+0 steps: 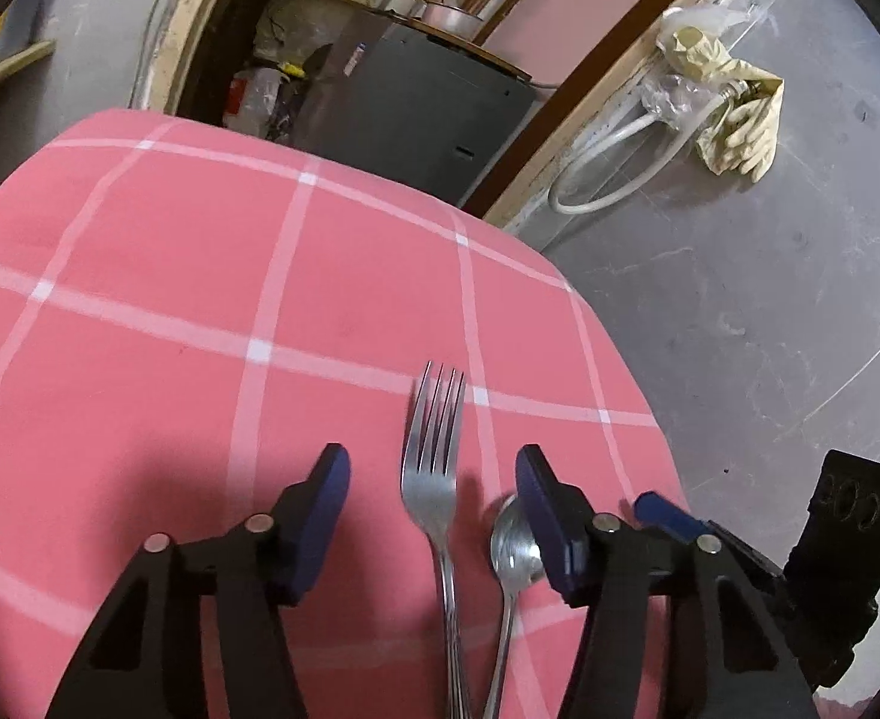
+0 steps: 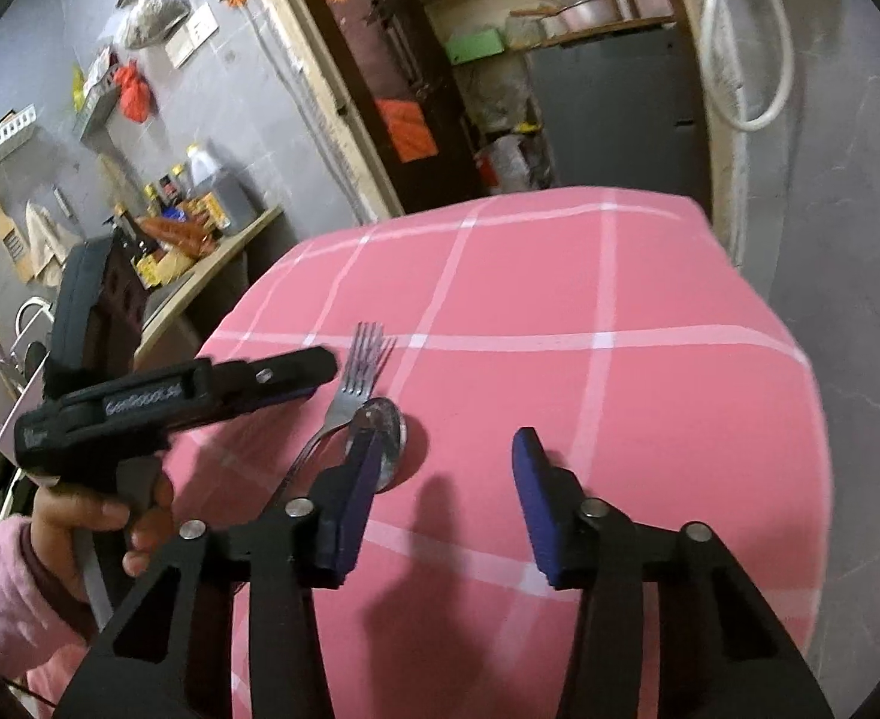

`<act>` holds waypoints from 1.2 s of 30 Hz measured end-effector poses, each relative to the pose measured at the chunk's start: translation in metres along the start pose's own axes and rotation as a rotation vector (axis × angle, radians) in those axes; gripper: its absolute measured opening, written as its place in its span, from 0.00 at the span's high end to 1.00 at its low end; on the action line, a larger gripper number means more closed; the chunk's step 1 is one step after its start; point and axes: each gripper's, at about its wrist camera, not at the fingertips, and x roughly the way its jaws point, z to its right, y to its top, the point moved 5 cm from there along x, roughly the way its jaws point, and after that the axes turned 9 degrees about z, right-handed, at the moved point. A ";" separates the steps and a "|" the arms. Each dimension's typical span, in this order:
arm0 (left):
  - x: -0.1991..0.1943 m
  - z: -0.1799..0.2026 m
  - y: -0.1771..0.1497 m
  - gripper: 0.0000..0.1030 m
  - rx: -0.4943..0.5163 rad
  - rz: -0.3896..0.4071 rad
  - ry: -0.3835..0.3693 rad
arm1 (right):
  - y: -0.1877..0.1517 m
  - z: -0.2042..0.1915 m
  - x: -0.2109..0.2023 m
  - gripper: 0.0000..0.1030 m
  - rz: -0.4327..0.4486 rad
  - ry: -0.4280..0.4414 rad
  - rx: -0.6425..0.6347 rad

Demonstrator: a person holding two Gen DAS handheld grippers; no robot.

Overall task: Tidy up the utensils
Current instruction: 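Close the left tool on the fork while the right grasps the silver spoon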

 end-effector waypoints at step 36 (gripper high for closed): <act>0.001 0.030 0.004 0.97 0.187 -0.140 0.030 | -0.009 -0.017 -0.004 0.99 -0.060 0.060 0.052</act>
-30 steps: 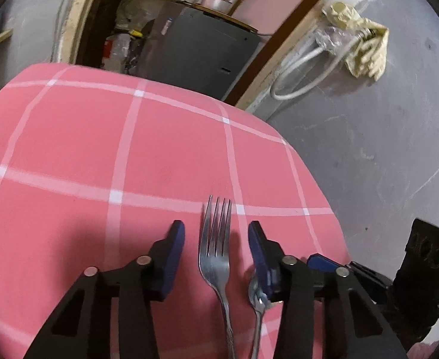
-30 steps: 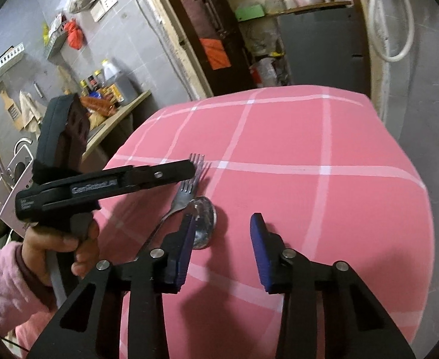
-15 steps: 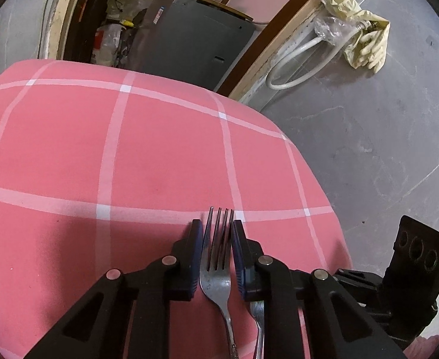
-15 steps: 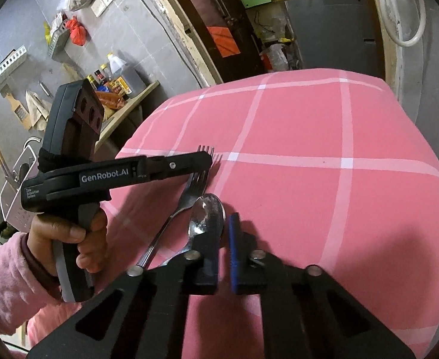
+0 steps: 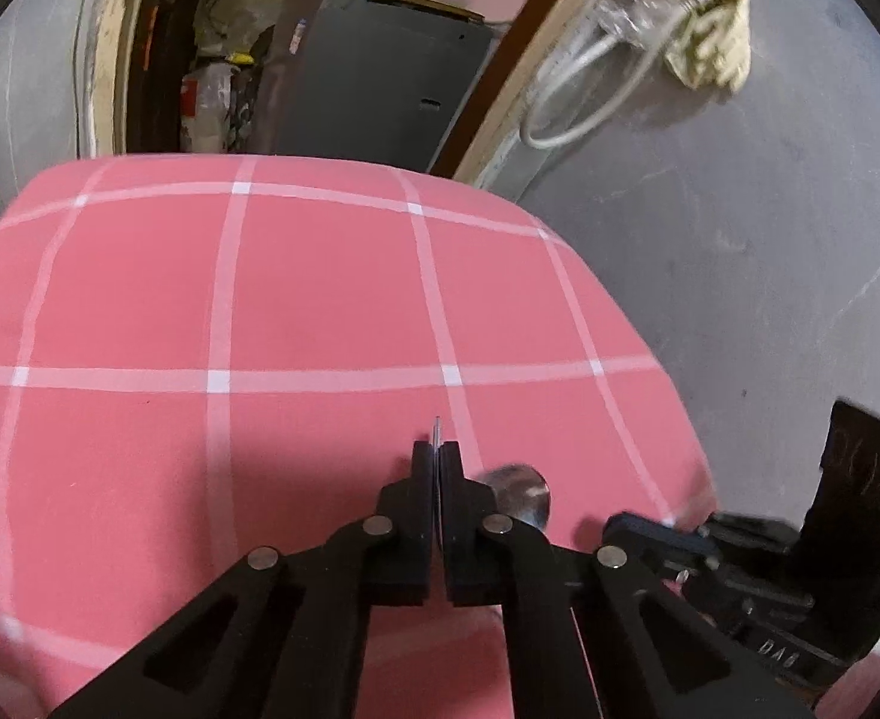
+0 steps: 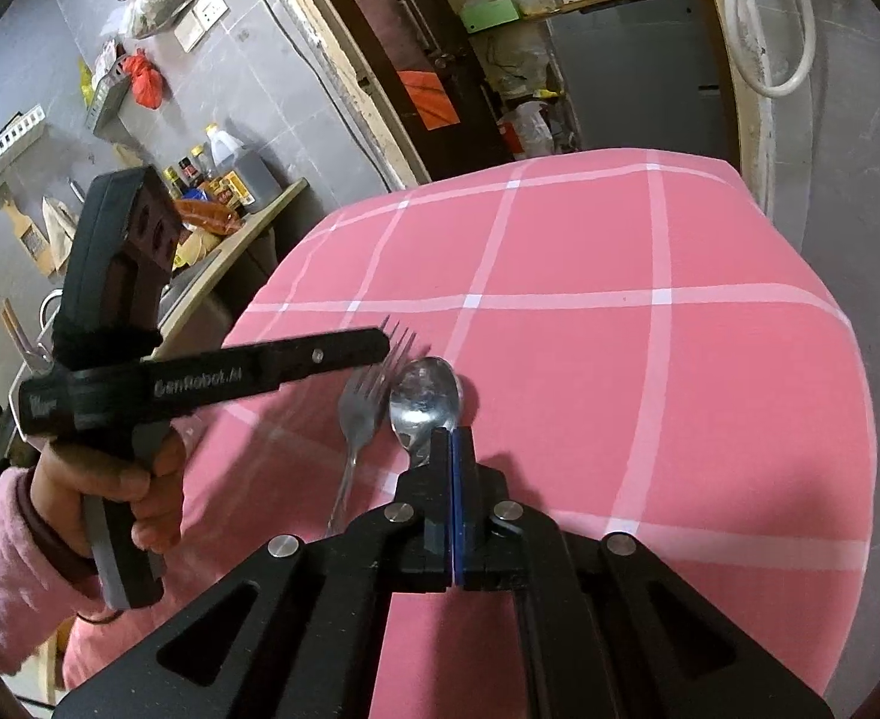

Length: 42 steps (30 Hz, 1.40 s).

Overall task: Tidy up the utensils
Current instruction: 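Close the left tool on the fork while the right grasps the silver spoon, then lift the fork and spoon and carry both tools over the white caddy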

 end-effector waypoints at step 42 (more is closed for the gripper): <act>-0.120 0.023 0.006 0.97 0.144 0.167 0.115 | 0.050 -0.053 -0.085 0.96 0.181 -0.202 -0.141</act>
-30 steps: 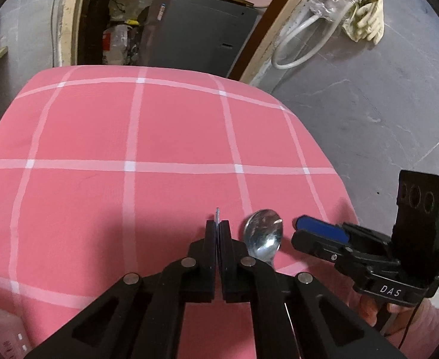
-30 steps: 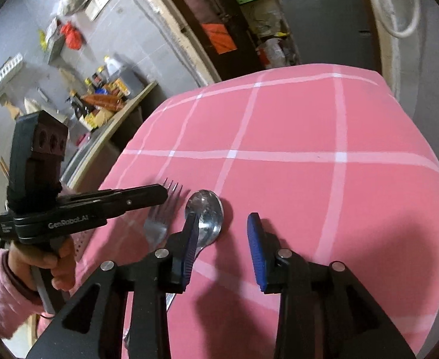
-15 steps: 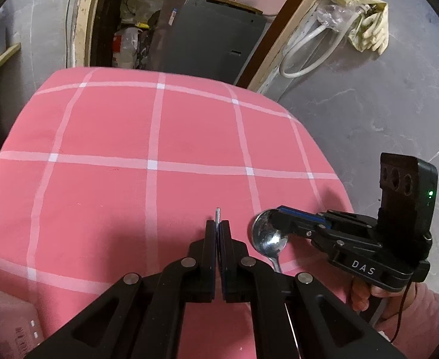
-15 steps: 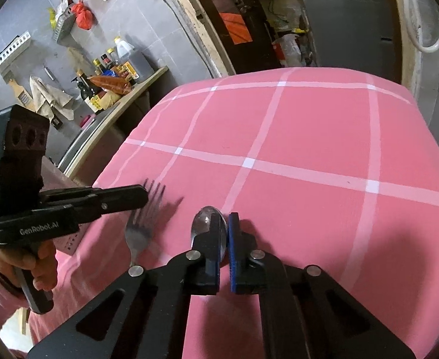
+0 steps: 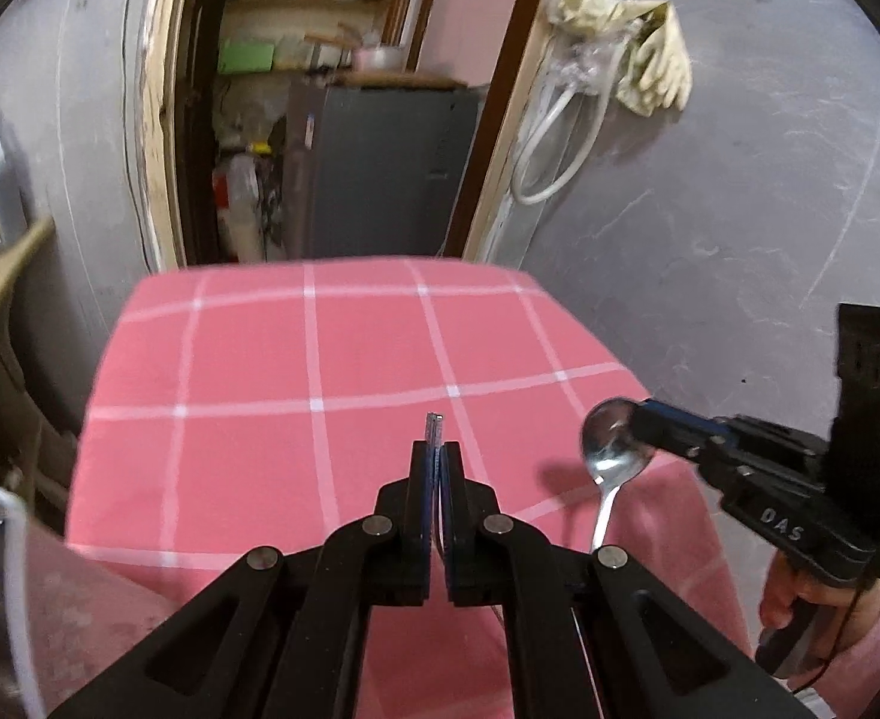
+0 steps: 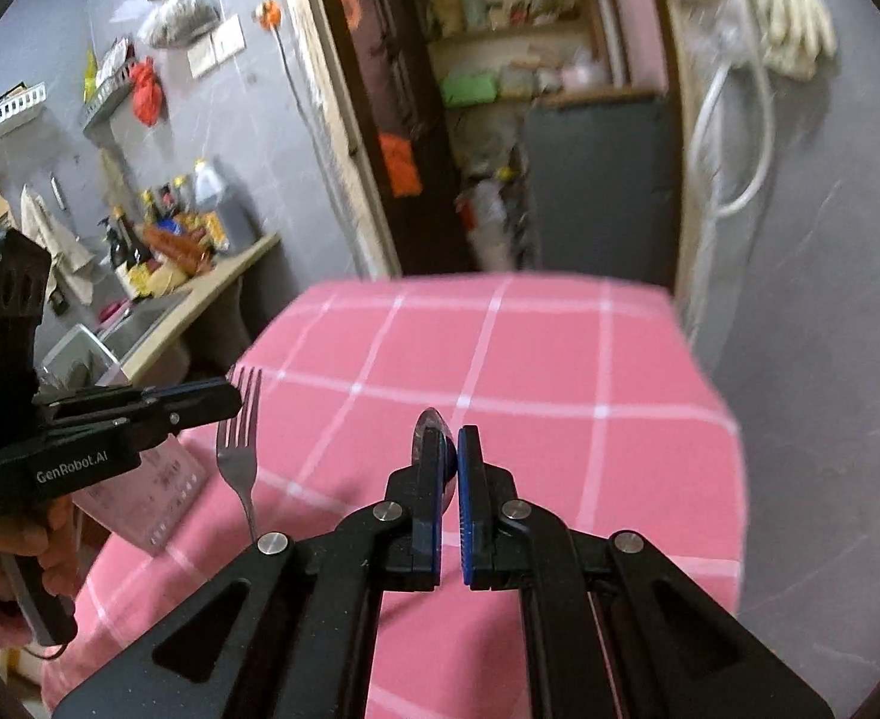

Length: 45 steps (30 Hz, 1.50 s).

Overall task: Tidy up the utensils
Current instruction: 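Lift the fork and spoon and carry both tools over the white caddy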

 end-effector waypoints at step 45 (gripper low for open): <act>-0.244 -0.115 0.050 0.97 0.223 0.380 0.377 | 0.078 -0.300 -0.050 0.96 0.315 0.058 -0.495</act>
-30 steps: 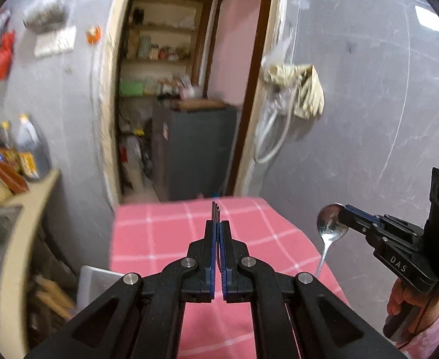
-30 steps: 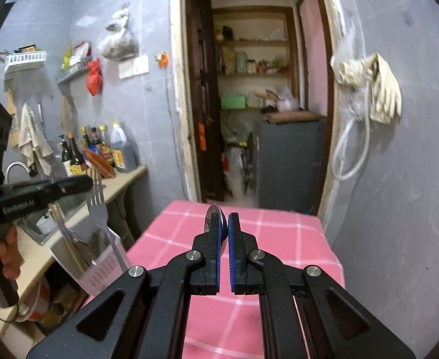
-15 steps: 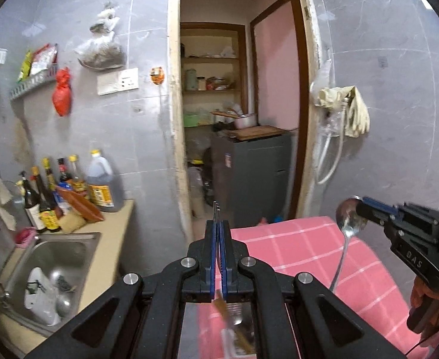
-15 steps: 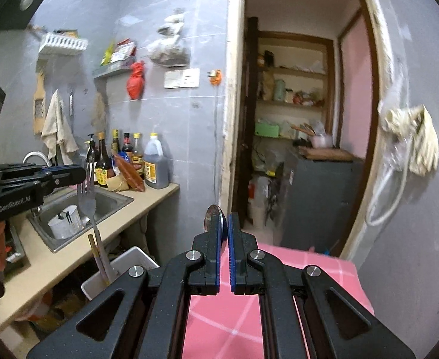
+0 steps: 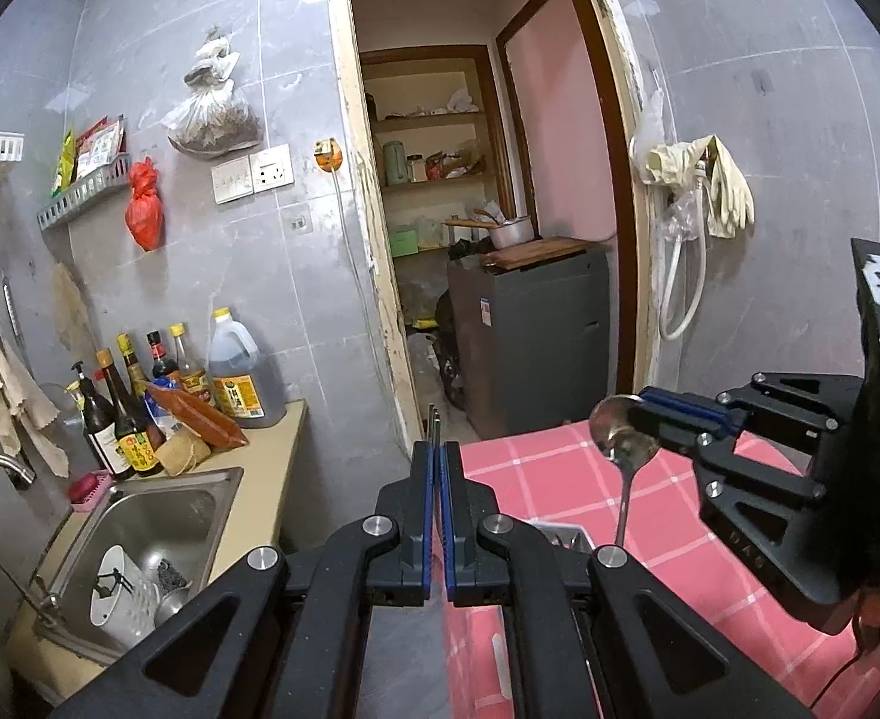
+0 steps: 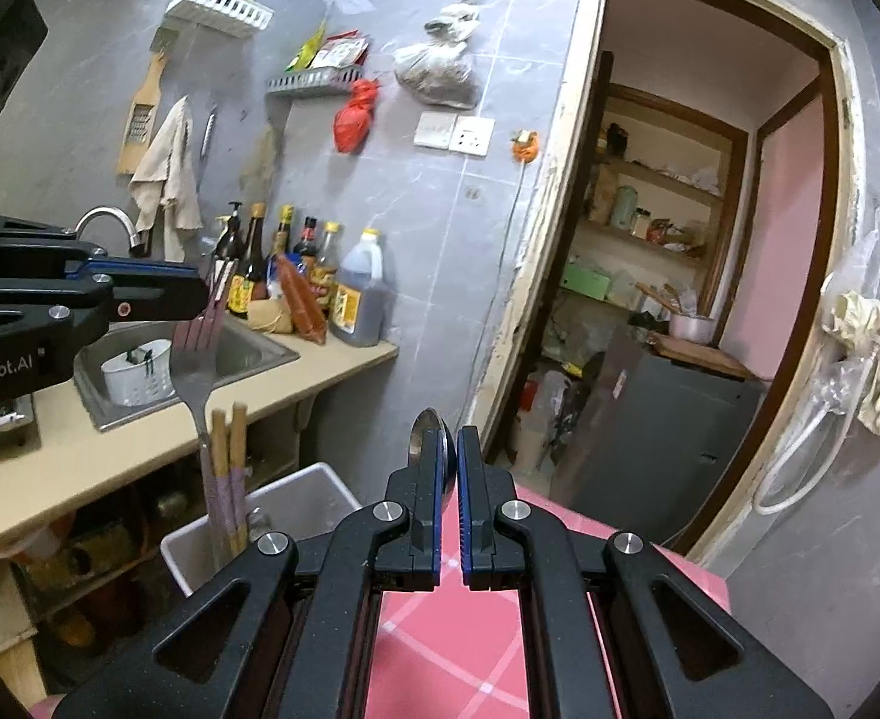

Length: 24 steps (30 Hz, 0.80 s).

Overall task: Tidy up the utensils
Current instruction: 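Lift the fork and spoon and carry both tools over the white caddy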

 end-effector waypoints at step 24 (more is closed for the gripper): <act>0.014 0.007 -0.060 0.94 -0.267 -0.184 -0.202 | -0.049 0.004 -0.008 0.92 -0.108 0.123 0.183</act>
